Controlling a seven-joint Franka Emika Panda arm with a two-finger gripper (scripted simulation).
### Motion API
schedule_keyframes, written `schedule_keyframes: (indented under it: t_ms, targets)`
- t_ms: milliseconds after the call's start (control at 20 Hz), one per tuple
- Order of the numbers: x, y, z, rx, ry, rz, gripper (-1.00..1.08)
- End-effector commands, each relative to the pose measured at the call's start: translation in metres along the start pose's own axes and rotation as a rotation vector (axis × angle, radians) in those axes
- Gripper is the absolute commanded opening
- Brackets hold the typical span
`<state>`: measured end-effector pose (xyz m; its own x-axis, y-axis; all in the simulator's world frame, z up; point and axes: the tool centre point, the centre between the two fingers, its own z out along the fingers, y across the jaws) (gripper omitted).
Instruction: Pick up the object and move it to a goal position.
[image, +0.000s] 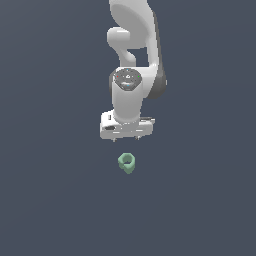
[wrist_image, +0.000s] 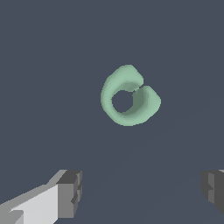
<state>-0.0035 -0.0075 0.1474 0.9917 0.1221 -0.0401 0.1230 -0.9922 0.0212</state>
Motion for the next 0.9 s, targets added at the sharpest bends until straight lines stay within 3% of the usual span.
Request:
schedule_keyframes:
  t_ms: [0,850]
  targets:
    - [0.004,0.000,0.002,0.000,0.002,-0.045,1.00]
    - [0.043,0.000,0.027,0.002,0.027,-0.495,1.00]
